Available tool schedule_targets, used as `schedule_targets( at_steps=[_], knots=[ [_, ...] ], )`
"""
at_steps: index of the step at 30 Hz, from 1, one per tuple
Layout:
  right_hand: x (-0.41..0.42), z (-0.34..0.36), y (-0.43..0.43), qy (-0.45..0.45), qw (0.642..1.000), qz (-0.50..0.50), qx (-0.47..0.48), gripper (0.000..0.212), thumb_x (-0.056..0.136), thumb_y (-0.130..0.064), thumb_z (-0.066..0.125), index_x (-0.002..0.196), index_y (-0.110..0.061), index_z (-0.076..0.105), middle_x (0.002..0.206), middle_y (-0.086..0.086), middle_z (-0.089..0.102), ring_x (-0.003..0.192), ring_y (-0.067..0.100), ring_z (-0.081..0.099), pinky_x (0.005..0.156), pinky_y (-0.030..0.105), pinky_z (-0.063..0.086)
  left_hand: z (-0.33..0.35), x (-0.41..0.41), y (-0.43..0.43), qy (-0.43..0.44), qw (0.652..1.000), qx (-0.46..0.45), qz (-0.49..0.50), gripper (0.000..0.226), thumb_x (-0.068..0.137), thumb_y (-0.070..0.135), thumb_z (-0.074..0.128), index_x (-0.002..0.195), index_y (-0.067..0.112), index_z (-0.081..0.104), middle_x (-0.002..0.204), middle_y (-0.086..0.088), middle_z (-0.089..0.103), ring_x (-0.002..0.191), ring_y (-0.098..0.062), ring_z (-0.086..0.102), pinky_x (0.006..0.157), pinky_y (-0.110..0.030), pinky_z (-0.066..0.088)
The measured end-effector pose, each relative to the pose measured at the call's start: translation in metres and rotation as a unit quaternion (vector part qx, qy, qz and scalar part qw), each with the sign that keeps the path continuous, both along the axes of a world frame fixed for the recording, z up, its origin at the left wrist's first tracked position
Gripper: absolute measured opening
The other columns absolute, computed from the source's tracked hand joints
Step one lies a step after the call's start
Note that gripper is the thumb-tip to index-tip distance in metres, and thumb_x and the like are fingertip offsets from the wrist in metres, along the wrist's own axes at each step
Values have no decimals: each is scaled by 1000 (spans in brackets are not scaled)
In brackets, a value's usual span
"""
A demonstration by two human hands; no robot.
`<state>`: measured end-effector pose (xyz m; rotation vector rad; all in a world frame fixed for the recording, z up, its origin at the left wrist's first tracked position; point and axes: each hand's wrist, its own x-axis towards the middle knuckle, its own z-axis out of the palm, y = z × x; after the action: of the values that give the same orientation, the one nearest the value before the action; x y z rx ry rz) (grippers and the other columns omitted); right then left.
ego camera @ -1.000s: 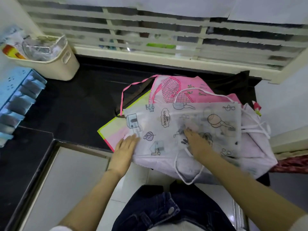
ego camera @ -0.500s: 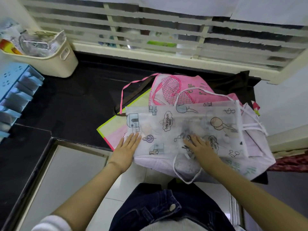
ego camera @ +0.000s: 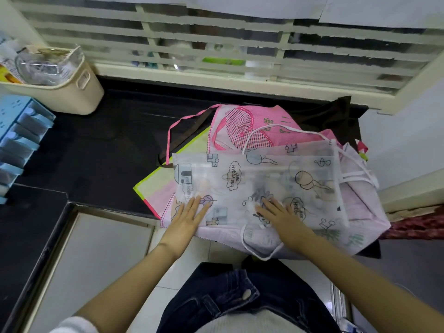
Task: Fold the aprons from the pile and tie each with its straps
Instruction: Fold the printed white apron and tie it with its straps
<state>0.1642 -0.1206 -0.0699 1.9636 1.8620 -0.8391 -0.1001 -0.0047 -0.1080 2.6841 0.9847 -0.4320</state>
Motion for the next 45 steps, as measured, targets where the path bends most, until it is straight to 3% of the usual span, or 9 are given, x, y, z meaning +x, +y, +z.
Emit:
schedule_targets(
  at_steps=[4,8,11,18,23,27,31,38,45],
  knots=[
    [3,5,6,76,996,-23,-46,75,92,-9,40,151,-20,-5,158,3,-16,144,23,-18,114,52,-3,2,-13,-4,-54,996,-46,51,97,71,-24,33,141,18,-19,148,1,-27,138,-19,-27,106,-19,-26],
    [19,14,28,168,976,-140,-16,38,97,-27,41,130,-9,47,141,9,46,127,27,44,104,40,35,13,-4,2,-137,969,-154,133,64,92,12,49,149,23,22,158,5,-1,146,-15,-5,114,-21,-5],
    [26,13,42,135,968,-202,66,29,99,-19,39,126,-12,49,123,11,59,106,27,58,89,34,45,26,6,15,-195,947,-164,194,49,95,14,46,142,25,40,155,4,21,142,-14,20,110,-19,14],
    [14,-4,67,11,992,-93,89,57,97,-34,43,147,-18,21,157,3,7,145,30,2,116,51,8,16,40,49,-147,961,-72,223,65,90,14,59,147,13,27,157,-11,13,145,-26,10,116,-30,10],
    [11,-12,70,-3,997,-70,30,67,98,-40,36,151,-21,0,158,7,-13,145,34,-11,113,57,-5,13,50,57,-278,863,-120,405,82,78,0,70,147,12,26,153,-11,20,141,-25,17,113,-30,17],
    [13,-13,74,13,995,-96,38,67,99,-38,38,151,-20,0,158,5,-12,145,30,-10,114,55,-4,17,53,61,-325,779,-108,525,38,90,3,54,125,1,41,123,-18,44,112,-33,45,83,-31,37],
    [17,-11,88,16,986,-139,87,69,98,-28,44,150,-13,3,159,8,-1,146,26,-3,117,47,3,18,50,65,-322,800,-74,501,14,99,16,42,91,6,39,88,-19,55,79,-35,51,64,-34,35],
    [50,-9,112,7,985,-132,107,75,94,-29,52,149,-7,6,158,10,7,146,24,6,118,45,8,15,40,65,-273,785,-53,554,25,102,26,31,93,5,41,81,-14,53,75,-35,51,62,-35,33],
    [76,-10,122,-54,986,-108,113,61,92,-31,56,141,-9,28,142,10,37,134,25,30,116,40,15,23,68,77,-200,920,76,329,55,69,-14,52,121,5,54,117,-16,52,104,-37,46,83,-36,30]
  ],
)
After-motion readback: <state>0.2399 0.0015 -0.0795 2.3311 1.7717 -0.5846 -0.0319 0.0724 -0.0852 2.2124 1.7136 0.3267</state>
